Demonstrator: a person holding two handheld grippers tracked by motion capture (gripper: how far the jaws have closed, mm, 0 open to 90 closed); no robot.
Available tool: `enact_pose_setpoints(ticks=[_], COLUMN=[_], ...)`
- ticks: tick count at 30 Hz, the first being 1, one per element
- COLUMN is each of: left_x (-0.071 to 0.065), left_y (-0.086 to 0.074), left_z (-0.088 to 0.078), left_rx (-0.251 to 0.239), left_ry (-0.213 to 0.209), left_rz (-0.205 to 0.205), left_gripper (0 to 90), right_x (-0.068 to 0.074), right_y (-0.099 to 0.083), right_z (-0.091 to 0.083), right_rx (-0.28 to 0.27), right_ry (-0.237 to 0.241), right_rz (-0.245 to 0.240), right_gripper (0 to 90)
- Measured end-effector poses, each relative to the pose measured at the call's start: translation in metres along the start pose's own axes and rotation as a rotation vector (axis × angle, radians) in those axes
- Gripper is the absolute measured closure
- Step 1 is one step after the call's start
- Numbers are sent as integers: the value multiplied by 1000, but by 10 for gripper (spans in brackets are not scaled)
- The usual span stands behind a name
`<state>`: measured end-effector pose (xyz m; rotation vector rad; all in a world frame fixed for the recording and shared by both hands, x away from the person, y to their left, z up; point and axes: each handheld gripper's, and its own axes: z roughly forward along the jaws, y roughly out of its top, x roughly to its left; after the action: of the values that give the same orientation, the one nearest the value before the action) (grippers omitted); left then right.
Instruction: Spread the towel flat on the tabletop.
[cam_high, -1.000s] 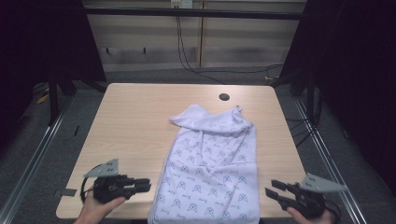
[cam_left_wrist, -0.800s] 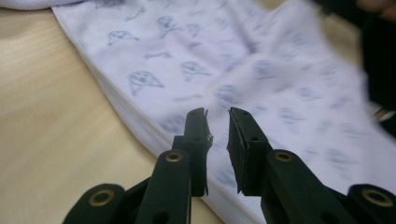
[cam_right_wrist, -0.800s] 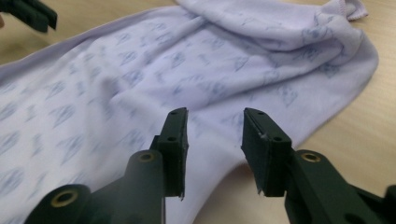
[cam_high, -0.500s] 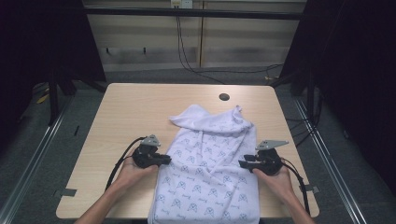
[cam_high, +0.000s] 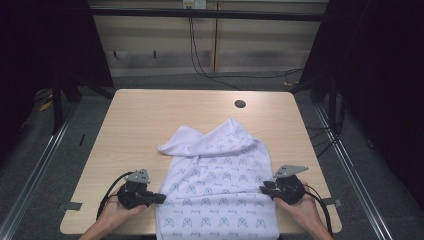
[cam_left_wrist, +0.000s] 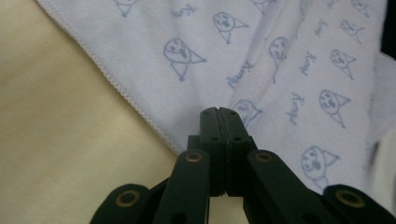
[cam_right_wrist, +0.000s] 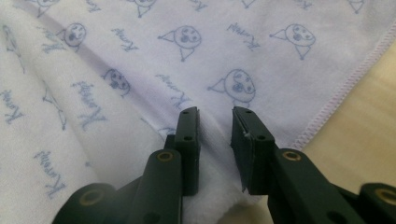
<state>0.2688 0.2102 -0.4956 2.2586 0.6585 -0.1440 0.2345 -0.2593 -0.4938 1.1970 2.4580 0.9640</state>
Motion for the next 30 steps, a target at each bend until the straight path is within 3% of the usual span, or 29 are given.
enact_pose_setpoints(ticks=[4, 5, 6, 8, 10, 12, 15, 16, 18, 21, 24, 26, 29, 30], left_x=[8, 11, 15, 25, 30, 34, 36, 34, 28, 24, 18, 12, 4, -2], left_y=[10, 14, 20, 33, 45, 57, 68, 68, 67, 60, 49, 43, 34, 29], left_z=[1, 2, 4, 10, 18, 31, 49, 53, 57, 53, 46, 40, 36, 35], left_rx=[-72, -83, -90, -134, -145, -134, -96, -78, -62, -43, -45, -30, -20, -15], left_ry=[5, 31, 47, 36, 50, 66, 71, 71, 92, 77, 55, 39, -4, -24], left_rz=[-49, -50, -52, -67, -49, -27, -39, -45, -11, 4, -7, 0, -6, 3], left_gripper=[746, 732, 721, 722, 728, 740, 765, 773, 821, 882, 895, 899, 900, 900], right_x=[14, 16, 17, 19, 19, 13, 1, -4, -13, -20, -19, -13, -3, 0], right_y=[-15, -17, -20, -25, -26, -21, -5, 3, 16, 32, 35, 30, 18, 12], right_z=[-15, -17, -20, -26, -28, -29, -24, -17, -3, 19, 32, 31, 19, 15], right_rx=[21, 19, 26, 40, 39, -16, -91, -102, -107, -78, -48, -38, -18, -22], right_ry=[20, 29, 41, 61, 78, 92, 84, 72, 60, 24, 26, 32, 74, 85], right_rz=[8, 9, 10, 21, 25, 50, 61, 53, 53, 30, 18, 8, -7, 11], right_gripper=[735, 735, 735, 727, 686, 668, 659, 654, 650, 667, 723, 737, 863, 871])
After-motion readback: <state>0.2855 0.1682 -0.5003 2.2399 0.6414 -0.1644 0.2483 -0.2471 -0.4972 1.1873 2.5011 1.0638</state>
